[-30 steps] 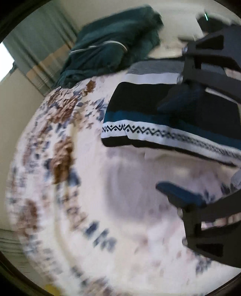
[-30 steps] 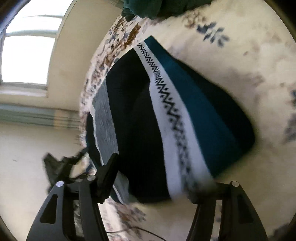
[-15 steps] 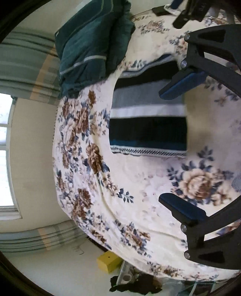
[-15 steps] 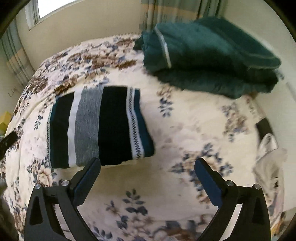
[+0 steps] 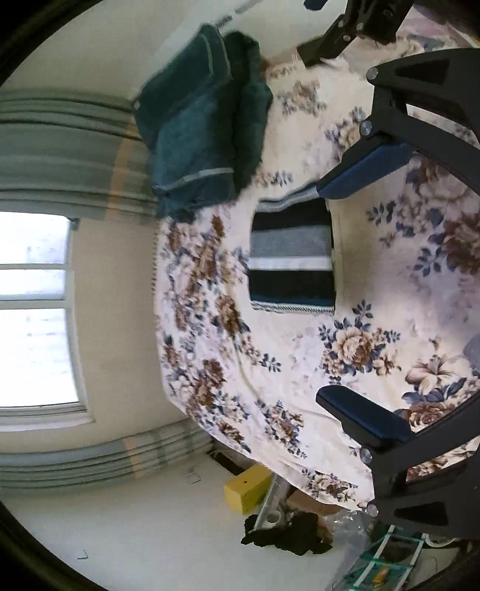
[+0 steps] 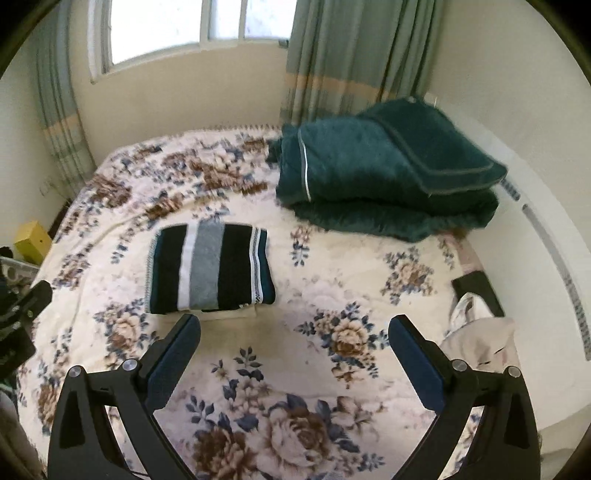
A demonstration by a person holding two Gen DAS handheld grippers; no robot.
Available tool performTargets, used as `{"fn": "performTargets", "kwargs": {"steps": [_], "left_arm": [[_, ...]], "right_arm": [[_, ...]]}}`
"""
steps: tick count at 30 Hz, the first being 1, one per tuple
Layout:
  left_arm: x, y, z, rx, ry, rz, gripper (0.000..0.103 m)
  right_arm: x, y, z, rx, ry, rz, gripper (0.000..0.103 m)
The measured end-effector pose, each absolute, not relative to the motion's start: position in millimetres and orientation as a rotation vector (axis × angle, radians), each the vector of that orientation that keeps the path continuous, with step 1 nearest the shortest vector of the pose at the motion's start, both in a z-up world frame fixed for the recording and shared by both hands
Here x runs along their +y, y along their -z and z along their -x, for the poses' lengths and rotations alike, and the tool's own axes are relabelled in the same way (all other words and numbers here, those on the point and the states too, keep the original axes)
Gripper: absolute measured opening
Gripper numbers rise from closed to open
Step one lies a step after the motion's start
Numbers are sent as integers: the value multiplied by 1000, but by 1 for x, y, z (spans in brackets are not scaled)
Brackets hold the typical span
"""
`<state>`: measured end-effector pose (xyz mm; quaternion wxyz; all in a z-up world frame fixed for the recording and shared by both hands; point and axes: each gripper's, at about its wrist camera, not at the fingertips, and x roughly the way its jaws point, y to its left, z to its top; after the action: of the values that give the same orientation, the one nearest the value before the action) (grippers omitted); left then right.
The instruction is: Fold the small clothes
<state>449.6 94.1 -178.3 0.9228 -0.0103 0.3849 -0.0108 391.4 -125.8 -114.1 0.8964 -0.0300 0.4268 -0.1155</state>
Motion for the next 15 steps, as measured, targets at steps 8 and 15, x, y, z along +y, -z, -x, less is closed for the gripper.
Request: {"fn": "performTargets", "kwargs": {"steps": [8,15], "left_arm": [[90,91,-368,674,42,42,103],[86,51,-318,617,51,38,103]], "right_arm": [[-117,2,-293,755,215,69,103],[-117,-54,-225,690,200,71,103]]}}
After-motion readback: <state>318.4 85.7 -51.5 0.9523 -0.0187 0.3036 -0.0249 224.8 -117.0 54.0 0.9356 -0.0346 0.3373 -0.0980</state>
